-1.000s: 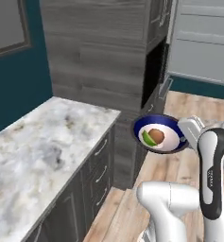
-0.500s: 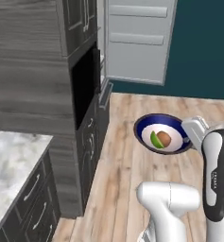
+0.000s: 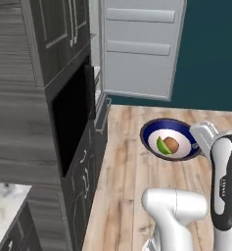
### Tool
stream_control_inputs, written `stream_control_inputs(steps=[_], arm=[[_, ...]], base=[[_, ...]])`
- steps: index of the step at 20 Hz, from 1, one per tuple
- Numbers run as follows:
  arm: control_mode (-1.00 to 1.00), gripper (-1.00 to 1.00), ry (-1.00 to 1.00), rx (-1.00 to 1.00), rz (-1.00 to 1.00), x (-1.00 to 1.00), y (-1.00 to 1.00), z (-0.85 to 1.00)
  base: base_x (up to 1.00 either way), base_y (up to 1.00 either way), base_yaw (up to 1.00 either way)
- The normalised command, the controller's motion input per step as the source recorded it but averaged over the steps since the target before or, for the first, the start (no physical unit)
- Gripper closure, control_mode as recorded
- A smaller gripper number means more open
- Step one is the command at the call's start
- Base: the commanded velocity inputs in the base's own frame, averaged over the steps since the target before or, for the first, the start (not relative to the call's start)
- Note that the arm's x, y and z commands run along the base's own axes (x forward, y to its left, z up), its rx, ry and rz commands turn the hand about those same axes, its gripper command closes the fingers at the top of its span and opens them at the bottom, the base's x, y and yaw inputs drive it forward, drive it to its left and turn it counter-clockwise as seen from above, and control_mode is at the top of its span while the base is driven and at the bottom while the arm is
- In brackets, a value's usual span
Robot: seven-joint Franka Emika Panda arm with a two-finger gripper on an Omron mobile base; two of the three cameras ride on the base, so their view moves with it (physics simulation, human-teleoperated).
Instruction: Place the bowl with the onion and lemon wedge on the top shelf of the fridge. Place the bowl with the chicken drumsticks on the second highest shelf of the fridge.
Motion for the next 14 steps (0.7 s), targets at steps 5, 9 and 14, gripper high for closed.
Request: stream_control_inputs(steps=[5,9,14], arm=[[1.0,1.0,0.0,0.0,0.0,0.0,0.0,0.0],[1.0,1.0,0.0,0.0,0.0,0.0,0.0,0.0],[1.0,1.0,0.0,0.0,0.0,0.0,0.0,0.0]], base=[[1.0,-0.48,0.0],[1.0,-0.21,0.0],[1.0,-0.18,0.04]])
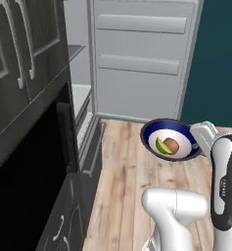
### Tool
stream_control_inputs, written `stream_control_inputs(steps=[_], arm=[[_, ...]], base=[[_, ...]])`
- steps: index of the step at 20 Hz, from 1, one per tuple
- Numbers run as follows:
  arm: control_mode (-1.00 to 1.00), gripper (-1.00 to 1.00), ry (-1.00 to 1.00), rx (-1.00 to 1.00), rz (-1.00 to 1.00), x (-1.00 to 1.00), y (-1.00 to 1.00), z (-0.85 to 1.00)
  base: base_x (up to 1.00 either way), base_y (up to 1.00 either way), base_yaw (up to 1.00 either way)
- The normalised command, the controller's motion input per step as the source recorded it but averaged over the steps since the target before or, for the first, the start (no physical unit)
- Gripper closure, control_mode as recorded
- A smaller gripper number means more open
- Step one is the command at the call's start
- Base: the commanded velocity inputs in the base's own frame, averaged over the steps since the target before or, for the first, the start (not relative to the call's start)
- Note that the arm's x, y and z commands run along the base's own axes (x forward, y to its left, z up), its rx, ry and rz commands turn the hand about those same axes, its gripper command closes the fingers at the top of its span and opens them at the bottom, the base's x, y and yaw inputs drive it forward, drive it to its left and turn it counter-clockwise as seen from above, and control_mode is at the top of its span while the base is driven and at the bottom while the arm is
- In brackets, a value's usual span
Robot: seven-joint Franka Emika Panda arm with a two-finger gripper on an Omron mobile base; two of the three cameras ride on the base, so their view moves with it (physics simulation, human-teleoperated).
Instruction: Place the bowl with the onion and lemon wedge on the top shelf of the fridge. Place the bowl with the chicken drumsticks on the second highest shelf of the fridge.
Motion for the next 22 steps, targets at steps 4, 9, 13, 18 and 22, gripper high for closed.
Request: stream_control_inputs(steps=[4,9,13,18,22], arm=[[1.0,1.0,0.0,0.0,0.0,0.0,0.0,0.0],[1.0,1.0,0.0,0.0,0.0,0.0,0.0,0.0],[1.0,1.0,0.0,0.0,0.0,0.0,0.0,0.0],[1.0,1.0,0.0,0.0,0.0,0.0,0.0,0.0],[1.0,1.0,0.0,0.0,0.0,0.0,0.0,0.0]], base=[[1.0,-0.4,0.2],[0.87,-0.59,0.53],[0.46,-0.39,0.82],[0.42,-0.58,0.77],[0.58,-0.8,0.61]])
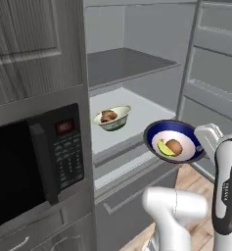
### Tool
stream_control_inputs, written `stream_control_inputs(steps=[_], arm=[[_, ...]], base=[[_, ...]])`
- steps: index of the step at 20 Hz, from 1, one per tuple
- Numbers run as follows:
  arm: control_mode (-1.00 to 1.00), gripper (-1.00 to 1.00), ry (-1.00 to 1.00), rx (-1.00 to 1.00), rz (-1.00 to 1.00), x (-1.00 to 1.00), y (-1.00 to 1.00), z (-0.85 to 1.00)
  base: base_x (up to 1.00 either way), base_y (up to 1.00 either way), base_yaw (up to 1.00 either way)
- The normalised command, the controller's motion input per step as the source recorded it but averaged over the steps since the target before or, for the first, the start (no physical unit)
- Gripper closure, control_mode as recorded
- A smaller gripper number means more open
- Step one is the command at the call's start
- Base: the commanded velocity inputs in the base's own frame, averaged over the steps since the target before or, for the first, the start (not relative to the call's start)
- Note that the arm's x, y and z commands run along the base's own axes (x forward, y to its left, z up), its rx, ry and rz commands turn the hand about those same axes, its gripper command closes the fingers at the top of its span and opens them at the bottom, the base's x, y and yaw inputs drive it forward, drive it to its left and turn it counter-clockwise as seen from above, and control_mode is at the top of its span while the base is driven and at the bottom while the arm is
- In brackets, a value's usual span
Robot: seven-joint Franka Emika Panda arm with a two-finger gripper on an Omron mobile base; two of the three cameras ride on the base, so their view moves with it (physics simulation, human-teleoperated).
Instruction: Place the bowl with the onion and lemon wedge on the top shelf of the fridge. Place the bowl with the chicken drumsticks on the second highest shelf of the fridge.
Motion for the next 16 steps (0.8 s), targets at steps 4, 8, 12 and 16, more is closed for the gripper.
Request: stream_control_inputs(steps=[4,8,12,16], arm=[[1.0,1.0,0.0,0.0,0.0,0.0,0.0,0.0],[1.0,1.0,0.0,0.0,0.0,0.0,0.0,0.0],[1.0,1.0,0.0,0.0,0.0,0.0,0.0,0.0],[1.0,1.0,0.0,0.0,0.0,0.0,0.0,0.0]], base=[[0.34,-0.31,0.54],[-0.01,0.05,0.44],[0.0,0.01,0.17],[0.69,0.0,0.01]])
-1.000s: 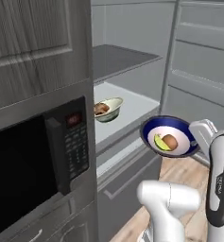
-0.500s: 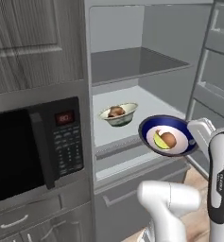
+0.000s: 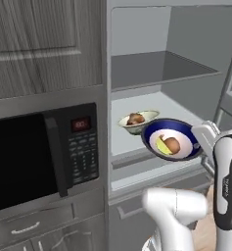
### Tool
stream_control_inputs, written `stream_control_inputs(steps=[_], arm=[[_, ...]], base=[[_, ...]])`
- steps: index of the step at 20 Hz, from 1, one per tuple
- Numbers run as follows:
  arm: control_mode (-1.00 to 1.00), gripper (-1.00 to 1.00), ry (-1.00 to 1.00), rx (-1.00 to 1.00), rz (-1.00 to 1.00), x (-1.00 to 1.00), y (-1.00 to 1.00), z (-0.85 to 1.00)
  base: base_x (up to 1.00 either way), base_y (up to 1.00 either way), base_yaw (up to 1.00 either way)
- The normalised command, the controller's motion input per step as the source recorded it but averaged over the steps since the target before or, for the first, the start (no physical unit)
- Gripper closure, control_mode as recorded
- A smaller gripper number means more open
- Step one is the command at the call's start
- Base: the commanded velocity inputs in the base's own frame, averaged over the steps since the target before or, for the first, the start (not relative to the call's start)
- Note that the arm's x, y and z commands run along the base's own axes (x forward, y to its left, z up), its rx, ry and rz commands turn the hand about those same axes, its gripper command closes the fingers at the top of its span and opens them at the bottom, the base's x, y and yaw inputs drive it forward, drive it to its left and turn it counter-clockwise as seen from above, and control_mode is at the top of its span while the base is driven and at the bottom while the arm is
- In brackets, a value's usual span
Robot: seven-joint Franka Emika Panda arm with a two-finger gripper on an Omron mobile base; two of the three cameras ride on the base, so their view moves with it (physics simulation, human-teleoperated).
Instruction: Place the bowl with the onion and lemon wedge on the top shelf of the fridge. Place the bowl with the chicken drumsticks on the second highest shelf of the fridge.
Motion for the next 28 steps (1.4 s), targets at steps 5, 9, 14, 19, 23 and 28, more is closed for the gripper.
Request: stream_control_inputs(steps=[5,9,14,19,23,28], arm=[[1.0,1.0,0.0,0.0,0.0,0.0,0.0,0.0],[-1.0,1.0,0.0,0.0,-0.12,-0.08,-0.51,0.86],[-1.0,1.0,-0.02,0.0,-0.12,-0.08,-0.11,1.0],[-1.0,1.0,-0.01,0.0,-0.09,0.2,0.03,1.0],[-1.0,1.0,0.0,0.0,-0.07,0.64,0.1,1.0],[-1.0,1.0,-0.03,0.01,0.0,0.93,0.31,0.39]], base=[[0.49,-0.24,0.0],[0.0,0.0,0.0],[0.0,0.0,0.0],[0.0,0.0,0.0],[0.0,0.0,0.0],[0.0,0.0,0.0]])
